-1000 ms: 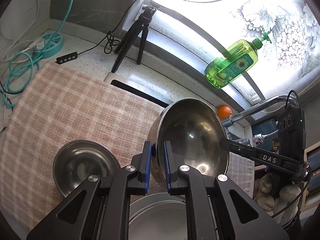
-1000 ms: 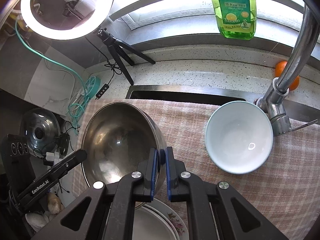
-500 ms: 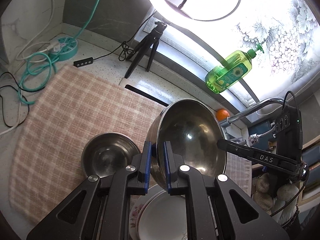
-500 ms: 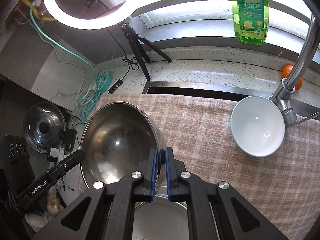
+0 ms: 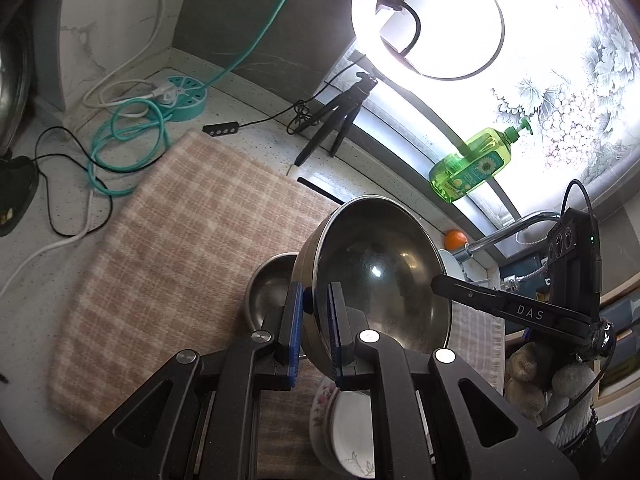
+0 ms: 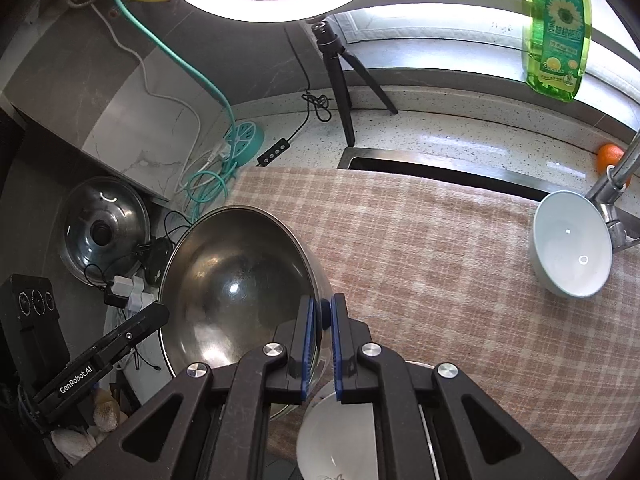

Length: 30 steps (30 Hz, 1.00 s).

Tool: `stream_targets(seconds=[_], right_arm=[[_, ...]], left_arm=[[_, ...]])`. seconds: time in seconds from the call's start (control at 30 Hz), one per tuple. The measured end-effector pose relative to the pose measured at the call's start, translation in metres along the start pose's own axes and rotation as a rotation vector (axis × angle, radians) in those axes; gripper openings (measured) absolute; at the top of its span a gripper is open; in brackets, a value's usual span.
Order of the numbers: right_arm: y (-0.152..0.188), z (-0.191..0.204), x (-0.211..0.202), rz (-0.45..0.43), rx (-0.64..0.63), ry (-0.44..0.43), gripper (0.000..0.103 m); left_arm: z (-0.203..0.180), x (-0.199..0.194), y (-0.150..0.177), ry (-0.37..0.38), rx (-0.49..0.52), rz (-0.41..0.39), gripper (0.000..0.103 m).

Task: Organize plates and bowls
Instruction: 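Lift the large steel bowl off the cloth with both grippers, then carry the large steel bowl toward the smaller steel bowl with both grippers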

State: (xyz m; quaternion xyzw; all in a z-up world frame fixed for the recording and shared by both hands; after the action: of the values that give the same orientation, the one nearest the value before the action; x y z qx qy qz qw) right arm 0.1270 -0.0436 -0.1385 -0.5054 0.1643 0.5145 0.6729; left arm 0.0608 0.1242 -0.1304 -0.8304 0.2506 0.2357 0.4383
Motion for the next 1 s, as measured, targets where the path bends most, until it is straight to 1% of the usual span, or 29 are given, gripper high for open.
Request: stream_targets(seconds=[0.23,0.57,1.0], right_arm=[[0.013,0.036,0.014,0.025,-0.026,-0.026,0.008],[0.039,0.072,0.031,0.066,-0.054,-0.044,0.008],[0.072,0.094,0.055,0.121,-0.068,-0.045,0.008]], left_arm=[[0.033,-0.02,-0.001,-0.029,-0.032,-0.017,0.01],[0.07,-0.043,0.002,-0.058,-0.063,-0.036,0.01],[0.109,-0.056,0.017,-0.085,-0.116,-0.024,0.01]])
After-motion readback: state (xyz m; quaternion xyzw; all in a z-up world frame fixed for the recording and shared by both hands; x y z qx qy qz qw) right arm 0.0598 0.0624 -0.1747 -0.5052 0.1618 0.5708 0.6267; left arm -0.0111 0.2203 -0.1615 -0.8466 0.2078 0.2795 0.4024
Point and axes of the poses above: each gripper's, at about its wrist camera, not at the fingertips, and x roughly the way its jaws point, z to its left, y to its underside, the point moved 7 cm from there along x, roughly the way its jaws point, and after that the axes turned 15 degrees about -z, right-handed, at the moved point
